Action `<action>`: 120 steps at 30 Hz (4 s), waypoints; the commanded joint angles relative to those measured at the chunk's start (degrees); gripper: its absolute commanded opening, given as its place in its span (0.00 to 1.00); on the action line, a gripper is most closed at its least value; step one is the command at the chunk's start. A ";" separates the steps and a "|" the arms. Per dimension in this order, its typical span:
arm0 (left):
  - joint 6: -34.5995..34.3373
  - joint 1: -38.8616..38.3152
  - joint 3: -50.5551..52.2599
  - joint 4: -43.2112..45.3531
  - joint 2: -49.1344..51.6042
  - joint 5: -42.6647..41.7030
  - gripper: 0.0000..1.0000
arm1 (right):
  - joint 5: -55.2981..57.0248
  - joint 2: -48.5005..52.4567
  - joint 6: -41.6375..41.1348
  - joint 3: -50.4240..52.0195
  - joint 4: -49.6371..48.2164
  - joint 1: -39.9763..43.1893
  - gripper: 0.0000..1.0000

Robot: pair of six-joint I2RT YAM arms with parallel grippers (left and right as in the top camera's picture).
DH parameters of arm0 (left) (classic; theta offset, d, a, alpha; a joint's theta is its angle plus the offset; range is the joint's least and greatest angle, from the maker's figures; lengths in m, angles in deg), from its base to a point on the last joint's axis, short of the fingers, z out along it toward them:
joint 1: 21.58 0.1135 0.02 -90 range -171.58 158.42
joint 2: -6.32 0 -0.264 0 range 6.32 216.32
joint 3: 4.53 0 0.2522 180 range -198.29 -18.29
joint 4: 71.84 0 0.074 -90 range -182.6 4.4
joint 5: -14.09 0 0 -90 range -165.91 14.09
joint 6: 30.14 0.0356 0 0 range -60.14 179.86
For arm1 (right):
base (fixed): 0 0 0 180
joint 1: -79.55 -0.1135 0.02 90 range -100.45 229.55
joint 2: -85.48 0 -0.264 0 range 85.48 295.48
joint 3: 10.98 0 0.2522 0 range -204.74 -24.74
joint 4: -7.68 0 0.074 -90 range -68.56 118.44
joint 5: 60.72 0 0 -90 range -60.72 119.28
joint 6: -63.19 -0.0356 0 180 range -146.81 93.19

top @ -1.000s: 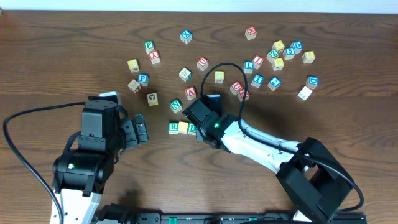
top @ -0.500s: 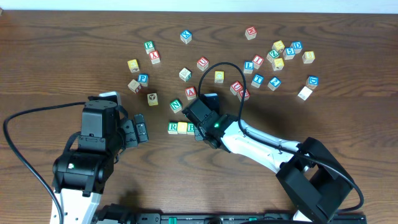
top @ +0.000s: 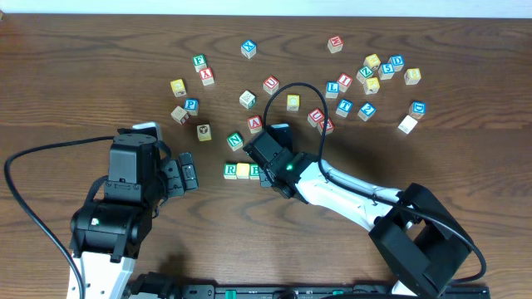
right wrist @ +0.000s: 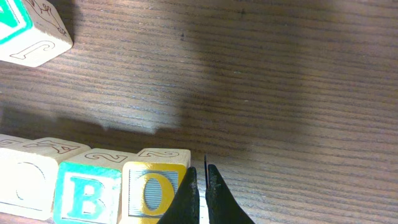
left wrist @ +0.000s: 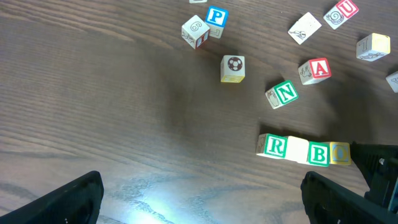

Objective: Spell out ROBOT
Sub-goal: 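Raise the open right gripper up off the yellow O block, then swing the right gripper to the back right over the blue T block, then lower and close the right gripper on the blue T block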

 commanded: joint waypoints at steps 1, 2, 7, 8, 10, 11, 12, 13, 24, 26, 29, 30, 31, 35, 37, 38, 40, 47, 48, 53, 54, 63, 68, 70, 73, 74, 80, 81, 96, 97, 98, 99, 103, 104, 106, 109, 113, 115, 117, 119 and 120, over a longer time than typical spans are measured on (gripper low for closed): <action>0.70 0.31 -1.27 -0.11 0.02 0.31 1.00 | -0.04 -0.46 1.07 0.48 -0.13 -0.26 0.01; 0.72 0.31 -1.27 -0.11 0.02 0.31 1.00 | -0.04 -0.46 1.09 0.48 -0.13 -0.26 0.01; 0.70 0.31 -1.27 -0.11 0.02 0.31 1.00 | 0.11 -0.46 1.07 0.48 -0.09 -0.22 0.01; 0.70 0.31 -1.27 -0.11 0.02 0.31 1.00 | 0.46 -0.46 1.07 0.48 0.04 -0.22 0.01; 0.70 0.31 -1.27 -0.11 0.02 0.31 1.00 | 1.51 -0.46 1.03 0.48 0.39 -0.22 0.01; 0.70 0.31 -1.27 -0.11 0.02 0.31 1.00 | 1.90 -0.46 1.03 0.48 0.57 -0.22 0.01; 0.70 0.31 -1.27 -0.11 0.02 0.31 1.00 | 2.45 -0.46 0.87 0.48 0.74 -0.20 0.01; 0.72 0.31 -1.27 -0.11 0.02 0.31 1.00 | 3.21 -0.46 0.28 0.48 1.14 -0.20 0.01; 0.70 0.31 -1.27 -0.11 0.02 0.31 1.00 | 9.20 -0.48 -6.97 0.33 6.21 1.86 0.01; 0.70 0.31 -1.27 -0.11 0.02 0.31 1.00 | 9.18 -0.70 -8.02 -0.31 8.09 2.82 0.01; 0.72 0.31 -1.27 -0.11 0.02 0.31 1.00 | 9.22 -1.81 -8.61 -2.29 11.63 4.17 0.01; 0.70 0.31 -1.27 -0.11 0.02 0.31 1.00 | 9.38 -2.34 -8.61 -3.37 13.03 4.59 0.01; 0.70 0.31 -1.27 -0.11 0.02 0.31 1.00 | 9.44 -2.84 -8.59 -4.33 14.10 4.83 0.01; 0.70 0.31 -1.27 -0.11 0.02 0.31 1.00 | 9.68 -3.74 -6.58 -12.72 20.81 5.66 0.01; 0.70 0.31 -1.27 -0.11 0.02 0.33 1.00 | 10.29 -3.74 -5.46 -16.92 23.04 6.01 0.01; 0.70 0.31 -1.27 -0.11 0.02 0.31 1.00 | 10.73 -3.74 -5.05 -18.73 23.91 6.23 0.02; 0.70 0.31 -1.27 -0.11 0.02 0.31 1.00 | 11.08 -3.74 -4.92 -23.08 25.66 7.13 0.02; 0.70 0.31 -1.27 -0.11 0.02 0.31 1.00 | 9.81 -3.67 -4.90 -32.09 26.08 14.21 0.11; 0.70 0.31 -1.27 -0.11 0.02 0.31 1.00 | 8.92 -3.67 -4.66 -32.89 26.12 15.72 0.13; 0.70 0.31 -1.27 -0.11 0.02 0.31 1.00 | 2.84 -3.41 -2.27 -34.88 26.03 23.52 0.28; 0.70 0.31 -1.27 -0.11 0.02 0.31 1.00 | 1.49 -3.23 -1.66 -34.99 26.05 25.33 0.32; 0.70 0.31 -1.27 -0.11 0.02 0.31 1.00 | -3.43 2.54 0.85 -35.01 26.97 31.52 0.56; 0.70 0.31 -1.27 -0.11 0.02 0.31 1.00 | -5.25 8.52 1.05 -35.01 26.43 30.86 0.54; 0.70 0.31 -1.27 -0.11 0.02 0.31 1.00 | -6.14 11.17 0.92 -35.01 25.64 30.36 0.53; 0.70 0.31 -1.27 -0.11 0.02 0.31 1.00 | -6.21 14.08 0.11 -35.01 25.38 30.27 0.52; 0.70 0.31 -1.27 -0.11 0.02 0.31 1.00 | -6.21 14.64 -0.02 -35.01 25.38 30.27 0.51; 0.70 0.31 -1.27 -0.11 0.02 0.31 1.00 | -5.14 17.59 -0.09 -34.99 25.59 30.21 0.51; 0.72 0.31 -1.27 -0.11 0.02 0.31 1.00 | -5.11 18.05 -0.09 -34.99 25.59 30.21 0.50; 0.72 0.31 -1.27 -0.11 0.02 0.31 1.00 | 0.13 20.59 -2.01 -34.93 25.35 30.34 0.47; 0.70 0.31 -1.27 -0.11 0.02 0.31 1.00 | 0.24 20.76 -2.03 -34.93 25.22 30.34 0.47; 0.72 0.31 -1.27 -0.11 0.02 0.31 1.00 | 0.22 20.76 -2.05 -34.93 25.09 30.34 0.47; 0.70 0.31 -1.27 -0.11 0.02 0.31 1.00 | 0.31 20.81 -2.16 -34.93 25.00 30.34 0.47; 0.70 0.31 -1.27 -0.11 0.02 0.31 1.00 | 0.46 20.83 -2.45 -34.93 24.09 30.34 0.47; 0.70 0.31 -1.27 -0.11 0.02 0.31 1.00 | 0.48 20.83 -2.60 -34.93 23.91 30.40 0.47; 0.70 0.31 -1.27 -0.11 0.02 0.31 1.00 | 0.48 20.83 -2.60 -34.93 23.43 30.73 0.47; 0.70 0.31 -1.27 -0.11 0.02 0.31 1.00 | 1.40 20.83 -2.58 -34.93 23.04 31.04 0.47; 0.72 0.31 -1.27 -0.11 0.02 0.31 1.00 | 2.58 20.90 -2.62 -34.93 22.77 31.01 0.47; 0.72 0.31 -1.27 -0.11 0.02 0.31 1.00 | 2.78 21.00 -2.69 -34.93 22.32 31.01 0.47; 0.70 0.31 -1.27 -0.11 0.02 0.31 1.00 | 3.02 21.09 -2.84 -34.93 21.90 31.06 0.47; 0.70 0.31 -1.27 -0.11 0.02 0.31 1.00 | 3.06 21.14 -2.82 -34.91 21.53 31.10 0.47; 0.72 0.31 -1.27 -0.11 0.02 0.31 1.00 | 3.19 21.14 -2.84 -34.91 21.38 31.15 0.47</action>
